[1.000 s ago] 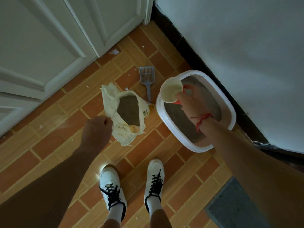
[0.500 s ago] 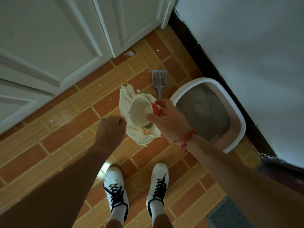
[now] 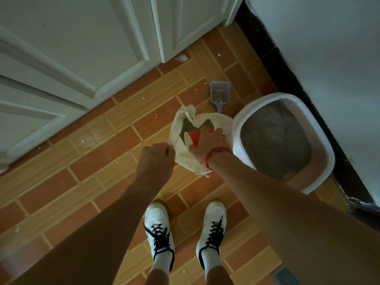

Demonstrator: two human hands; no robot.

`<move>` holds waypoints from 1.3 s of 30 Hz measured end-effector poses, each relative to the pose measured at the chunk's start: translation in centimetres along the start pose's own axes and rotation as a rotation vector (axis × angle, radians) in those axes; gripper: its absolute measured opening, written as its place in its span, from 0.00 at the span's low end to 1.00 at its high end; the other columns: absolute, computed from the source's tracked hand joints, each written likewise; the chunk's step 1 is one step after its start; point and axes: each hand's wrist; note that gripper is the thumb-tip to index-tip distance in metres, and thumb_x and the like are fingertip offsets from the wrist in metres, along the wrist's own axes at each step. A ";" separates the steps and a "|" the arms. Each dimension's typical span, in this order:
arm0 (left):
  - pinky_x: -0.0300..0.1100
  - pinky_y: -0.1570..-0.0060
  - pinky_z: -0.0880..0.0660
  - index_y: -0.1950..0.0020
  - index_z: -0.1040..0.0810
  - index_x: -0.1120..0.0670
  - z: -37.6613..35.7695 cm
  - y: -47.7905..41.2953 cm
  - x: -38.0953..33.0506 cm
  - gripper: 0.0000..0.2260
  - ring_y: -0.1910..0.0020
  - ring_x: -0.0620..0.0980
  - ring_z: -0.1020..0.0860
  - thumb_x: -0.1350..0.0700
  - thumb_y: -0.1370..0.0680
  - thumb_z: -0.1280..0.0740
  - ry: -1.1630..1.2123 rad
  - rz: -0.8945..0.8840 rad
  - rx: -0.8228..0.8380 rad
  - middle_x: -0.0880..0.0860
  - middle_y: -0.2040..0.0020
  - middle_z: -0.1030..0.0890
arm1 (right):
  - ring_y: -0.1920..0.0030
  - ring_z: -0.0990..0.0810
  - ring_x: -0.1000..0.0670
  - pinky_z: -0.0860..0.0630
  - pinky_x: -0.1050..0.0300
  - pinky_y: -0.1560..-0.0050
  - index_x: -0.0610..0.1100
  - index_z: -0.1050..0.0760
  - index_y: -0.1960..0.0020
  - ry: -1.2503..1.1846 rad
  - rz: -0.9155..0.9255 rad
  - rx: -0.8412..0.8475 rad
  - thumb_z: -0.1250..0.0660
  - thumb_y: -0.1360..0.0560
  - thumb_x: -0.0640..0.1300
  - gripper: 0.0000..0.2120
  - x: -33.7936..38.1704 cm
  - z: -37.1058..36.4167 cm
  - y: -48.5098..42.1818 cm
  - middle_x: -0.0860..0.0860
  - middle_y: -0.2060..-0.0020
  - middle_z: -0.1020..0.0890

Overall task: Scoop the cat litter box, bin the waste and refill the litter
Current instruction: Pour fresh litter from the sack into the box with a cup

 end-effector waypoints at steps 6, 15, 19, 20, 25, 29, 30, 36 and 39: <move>0.38 0.71 0.32 0.55 0.23 0.63 0.9 0.5 1.0 0.13 0.70 0.47 0.26 0.58 0.17 0.41 -0.120 -0.177 0.013 0.52 0.65 0.22 | 0.36 0.30 0.38 0.29 0.46 0.39 0.38 0.41 0.28 0.113 -0.010 -0.047 0.38 0.24 0.60 0.34 1.0 -1.9 -2.0 0.36 0.34 0.32; 0.34 0.72 0.40 0.70 0.34 0.51 1.0 -0.5 -0.1 0.18 0.68 0.49 0.32 0.54 0.20 0.41 -0.031 0.036 0.038 0.47 0.73 0.32 | 0.42 0.25 0.40 0.26 0.49 0.44 0.42 0.42 0.28 -0.109 0.061 -0.067 0.34 0.23 0.52 0.30 0.4 0.8 1.0 0.39 0.38 0.28; 0.33 0.77 0.35 0.68 0.29 0.54 1.4 -0.8 -1.0 0.16 0.74 0.47 0.28 0.54 0.21 0.39 0.020 0.047 0.046 0.48 0.72 0.28 | 0.47 0.23 0.44 0.27 0.55 0.50 0.42 0.34 0.34 -0.119 0.208 -0.103 0.36 0.22 0.49 0.20 -0.2 2.9 3.2 0.43 0.45 0.23; 0.30 0.80 0.35 0.68 0.28 0.54 1.4 -0.8 -1.2 0.16 0.78 0.46 0.27 0.54 0.20 0.39 0.043 0.036 0.046 0.47 0.73 0.27 | 0.48 0.22 0.45 0.27 0.56 0.50 0.42 0.31 0.37 -0.112 0.249 -0.123 0.37 0.21 0.49 0.16 -0.4 3.5 3.7 0.44 0.47 0.22; 0.31 0.82 0.36 0.73 0.37 0.52 1.7 -1.2 -1.9 0.22 0.82 0.42 0.29 0.54 0.20 0.38 -0.001 -0.017 0.032 0.46 0.76 0.30 | 0.56 0.27 0.51 0.30 0.59 0.56 0.44 0.28 0.47 -0.193 0.300 -0.331 0.35 0.23 0.47 0.08 -1.7 6.6 4.1 0.51 0.53 0.27; 0.37 0.79 0.35 0.71 0.33 0.56 0.9 -2.1 -2.0 0.20 0.77 0.46 0.27 0.50 0.21 0.38 -0.037 0.043 0.066 0.54 0.68 0.20 | 0.51 0.25 0.46 0.24 0.52 0.48 0.43 0.31 0.42 -0.138 0.183 -0.427 0.30 0.26 0.48 0.18 -3.6 7.1 2.1 0.44 0.47 0.27; 0.38 0.78 0.32 0.70 0.33 0.55 0.7 -2.3 -2.2 0.19 0.76 0.48 0.25 0.50 0.21 0.38 -0.041 0.055 0.072 0.54 0.67 0.19 | 0.50 0.24 0.45 0.23 0.51 0.48 0.43 0.32 0.40 -0.129 0.130 -0.393 0.30 0.27 0.49 0.20 -4.1 7.1 1.6 0.43 0.46 0.27; 0.42 0.77 0.28 0.68 0.32 0.56 0.6 -2.8 -2.9 0.18 0.72 0.50 0.21 0.52 0.20 0.38 -0.001 0.104 0.072 0.53 0.66 0.21 | 0.52 0.22 0.43 0.25 0.52 0.53 0.41 0.27 0.42 -0.068 -0.049 -0.148 0.40 0.21 0.54 0.17 -5.3 6.6 0.1 0.43 0.53 0.21; 0.38 0.77 0.32 0.69 0.34 0.54 1.1 -2.3 -2.9 0.18 0.75 0.46 0.27 0.54 0.18 0.39 -0.011 0.094 0.069 0.53 0.68 0.24 | 0.56 0.22 0.45 0.25 0.55 0.56 0.38 0.25 0.48 -0.059 -0.074 -0.115 0.41 0.20 0.51 0.15 -5.2 6.6 -0.1 0.44 0.59 0.23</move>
Point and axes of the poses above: each hand's wrist, its own y-axis away from the middle knuckle, its own z-axis out of the back of the hand, x = y × z
